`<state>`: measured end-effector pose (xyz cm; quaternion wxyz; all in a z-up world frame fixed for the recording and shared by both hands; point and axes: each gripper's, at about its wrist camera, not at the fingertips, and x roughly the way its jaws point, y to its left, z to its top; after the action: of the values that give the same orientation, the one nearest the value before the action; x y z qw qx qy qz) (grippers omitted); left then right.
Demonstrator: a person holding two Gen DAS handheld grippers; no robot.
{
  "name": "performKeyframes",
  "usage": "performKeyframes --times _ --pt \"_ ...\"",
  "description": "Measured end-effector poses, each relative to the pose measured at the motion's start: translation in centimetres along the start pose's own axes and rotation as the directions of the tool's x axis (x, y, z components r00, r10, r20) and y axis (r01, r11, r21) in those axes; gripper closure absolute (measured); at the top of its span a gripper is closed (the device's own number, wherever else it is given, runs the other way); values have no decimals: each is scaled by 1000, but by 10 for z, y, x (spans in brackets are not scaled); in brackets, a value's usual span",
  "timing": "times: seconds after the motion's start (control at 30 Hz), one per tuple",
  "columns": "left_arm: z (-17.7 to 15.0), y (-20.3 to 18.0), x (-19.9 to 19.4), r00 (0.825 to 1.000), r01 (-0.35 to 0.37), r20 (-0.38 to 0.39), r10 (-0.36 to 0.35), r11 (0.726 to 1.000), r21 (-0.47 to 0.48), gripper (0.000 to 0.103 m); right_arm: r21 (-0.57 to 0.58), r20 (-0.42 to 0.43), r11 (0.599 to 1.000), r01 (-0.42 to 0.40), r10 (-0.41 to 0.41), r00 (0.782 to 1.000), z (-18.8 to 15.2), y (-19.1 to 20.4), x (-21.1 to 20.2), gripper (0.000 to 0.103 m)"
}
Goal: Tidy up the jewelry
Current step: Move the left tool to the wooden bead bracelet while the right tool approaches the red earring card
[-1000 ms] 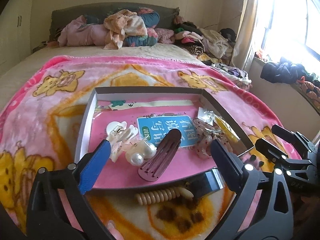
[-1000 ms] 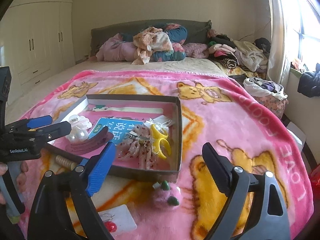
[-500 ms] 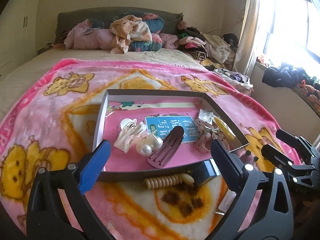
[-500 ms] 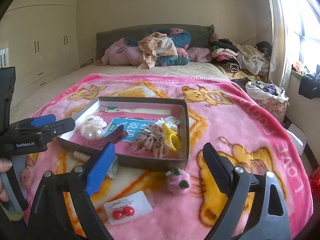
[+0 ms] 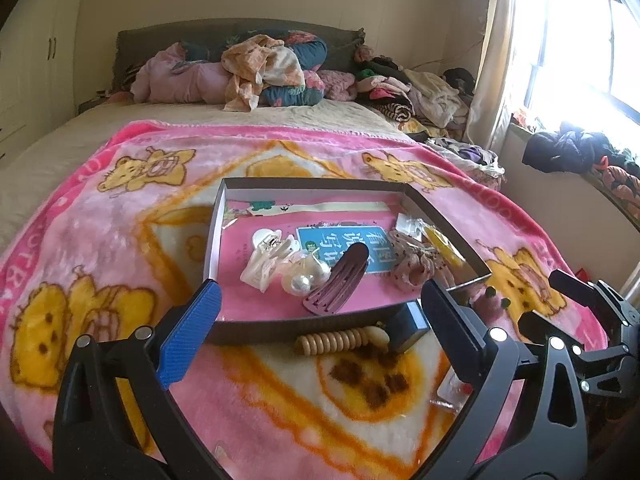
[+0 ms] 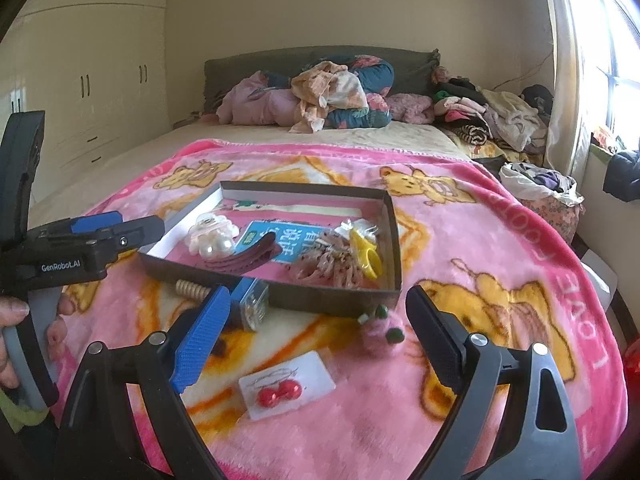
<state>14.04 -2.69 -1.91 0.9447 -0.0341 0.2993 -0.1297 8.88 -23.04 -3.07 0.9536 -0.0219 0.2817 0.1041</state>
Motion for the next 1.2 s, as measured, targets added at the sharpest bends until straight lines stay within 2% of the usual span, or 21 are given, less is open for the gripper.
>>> performKeyframes --times 0.43,0.97,1.2 --pt "-19 -5 -8 999 14 -33 -13 1000 20 12 -18 -36 1000 -17 16 999 -23 12 -11 16" --pt "-39 -34 -4 995 68 -75 -62 994 89 12 24 -51 1000 15 -14 999 -40 -5 -24 16" --pt "-49 -36 12 994 50 -107 -39 994 100 12 48 -69 998 31 -28 997 -47 -15 -17 16"
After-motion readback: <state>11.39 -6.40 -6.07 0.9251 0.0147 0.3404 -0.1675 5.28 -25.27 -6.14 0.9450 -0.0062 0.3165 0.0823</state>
